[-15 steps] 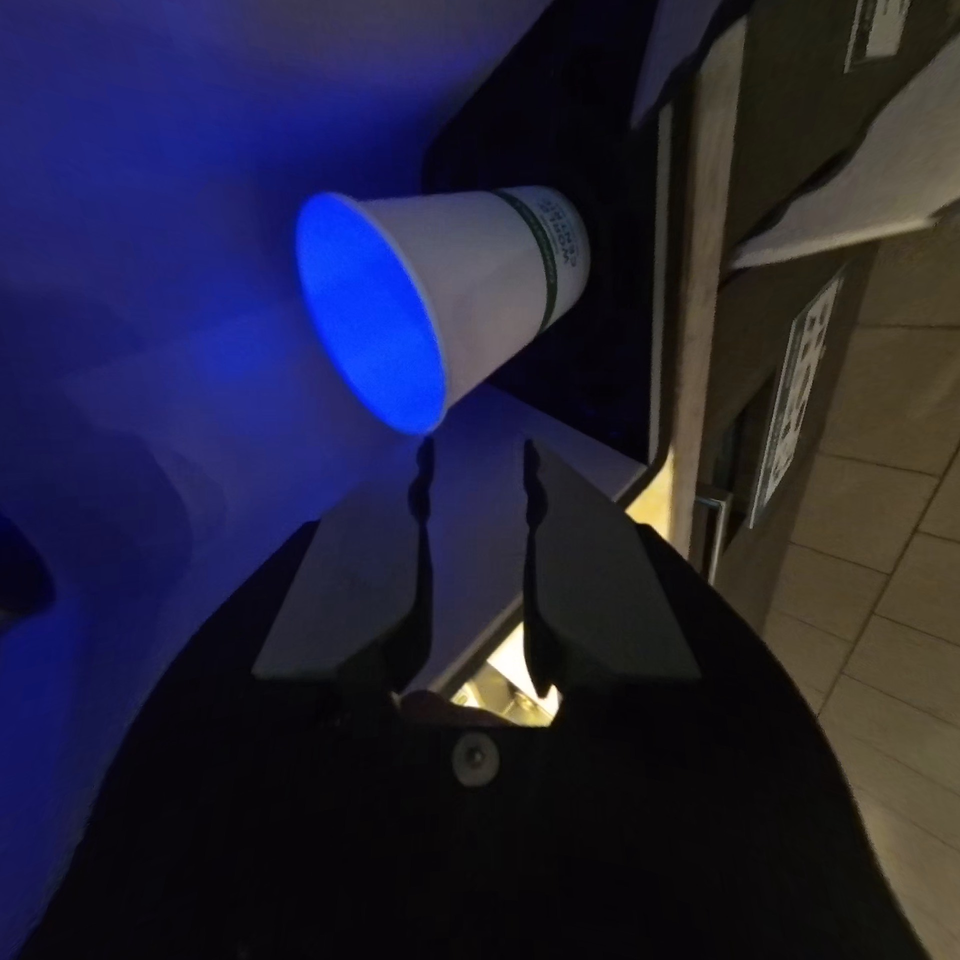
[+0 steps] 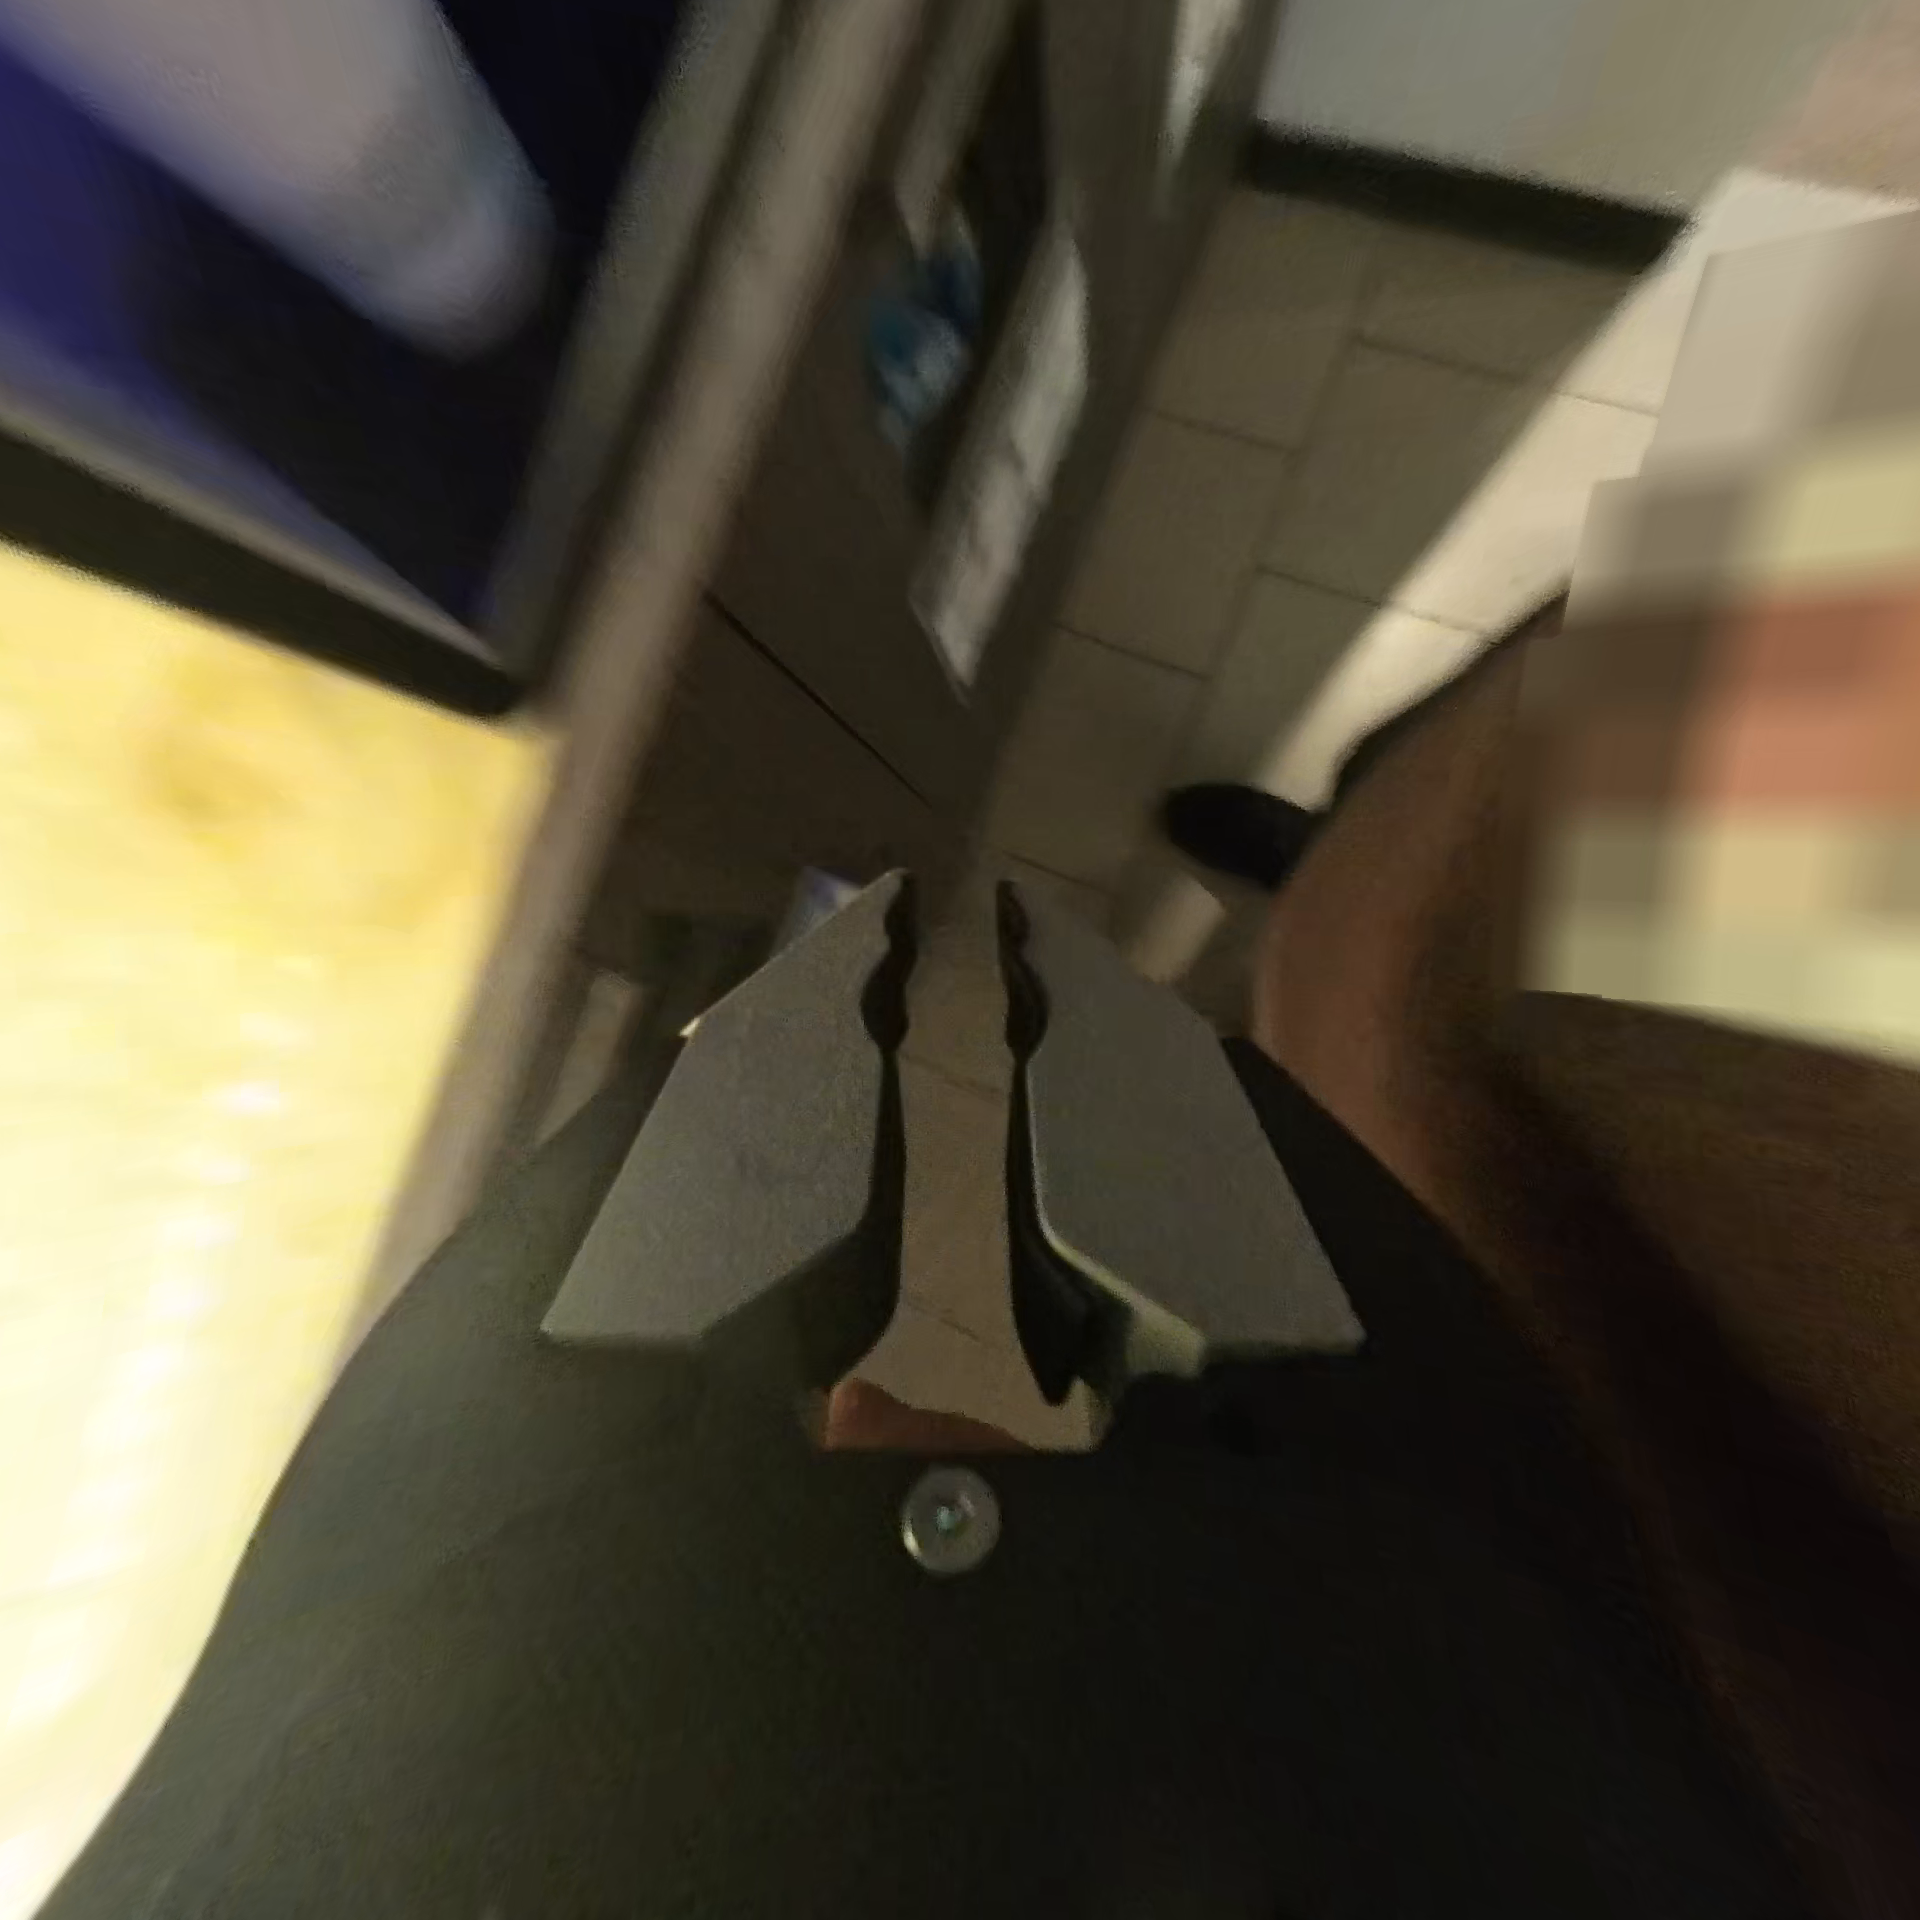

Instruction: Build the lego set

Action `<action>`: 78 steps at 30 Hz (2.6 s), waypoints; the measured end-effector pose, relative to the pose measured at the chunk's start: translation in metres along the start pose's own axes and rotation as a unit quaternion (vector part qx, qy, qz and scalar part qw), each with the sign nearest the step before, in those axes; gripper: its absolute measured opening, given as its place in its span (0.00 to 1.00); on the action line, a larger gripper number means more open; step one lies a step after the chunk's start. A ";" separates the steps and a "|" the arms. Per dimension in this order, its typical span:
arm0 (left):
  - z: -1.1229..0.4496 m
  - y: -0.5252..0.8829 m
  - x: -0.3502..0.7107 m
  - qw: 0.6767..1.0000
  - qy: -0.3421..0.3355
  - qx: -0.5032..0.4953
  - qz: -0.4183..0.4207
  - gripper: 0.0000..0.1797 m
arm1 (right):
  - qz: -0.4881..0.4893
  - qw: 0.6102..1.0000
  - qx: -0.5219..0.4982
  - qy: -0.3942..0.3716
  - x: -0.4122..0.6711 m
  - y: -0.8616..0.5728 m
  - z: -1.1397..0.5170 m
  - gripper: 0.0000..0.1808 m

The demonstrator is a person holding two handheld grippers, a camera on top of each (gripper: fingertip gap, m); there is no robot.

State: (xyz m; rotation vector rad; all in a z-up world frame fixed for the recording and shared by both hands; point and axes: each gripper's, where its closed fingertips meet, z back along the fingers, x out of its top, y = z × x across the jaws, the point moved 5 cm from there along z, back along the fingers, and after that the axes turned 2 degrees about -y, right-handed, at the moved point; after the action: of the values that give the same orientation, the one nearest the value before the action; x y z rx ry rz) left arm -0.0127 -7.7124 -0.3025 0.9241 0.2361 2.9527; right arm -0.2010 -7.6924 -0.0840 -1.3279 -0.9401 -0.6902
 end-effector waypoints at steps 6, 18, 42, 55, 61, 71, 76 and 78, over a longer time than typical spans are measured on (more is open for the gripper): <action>-0.033 -0.019 -0.057 0.997 0.020 -0.051 0.053 0.06 | 0.062 0.997 -0.013 0.044 0.026 -0.004 -0.052 0.00; -0.031 -0.022 -0.109 0.994 0.038 -0.065 0.082 0.05 | 0.088 0.990 -0.054 0.092 0.014 -0.007 -0.077 0.00; -0.036 -0.013 -0.126 0.991 0.055 -0.071 0.099 0.04 | 0.081 0.991 -0.049 0.090 0.017 -0.007 -0.080 0.00; -0.036 -0.016 -0.129 0.991 0.056 -0.067 0.105 0.03 | 0.064 0.993 -0.044 0.091 0.017 -0.009 -0.080 0.00; -0.037 -0.018 -0.129 0.990 0.056 -0.067 0.107 0.03 | 0.056 0.994 -0.034 0.092 0.016 -0.009 -0.080 0.00; -0.035 -0.021 -0.130 0.989 0.059 -0.070 0.113 0.02 | 0.028 0.998 -0.038 0.036 0.047 -0.026 -0.076 0.00; -0.035 -0.022 -0.131 0.989 0.063 -0.076 0.110 0.02 | 0.038 0.997 -0.047 0.048 0.047 -0.024 -0.081 0.00; -0.037 -0.021 -0.130 0.989 0.062 -0.078 0.111 0.02 | 0.040 0.997 -0.051 0.049 0.045 -0.025 -0.080 0.00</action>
State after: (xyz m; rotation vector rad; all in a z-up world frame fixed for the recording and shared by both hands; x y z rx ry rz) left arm 0.0733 -7.7075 -0.4092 0.7975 -0.1031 3.1777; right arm -0.1871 -7.7707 -0.0316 -1.4019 -0.7782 -0.7432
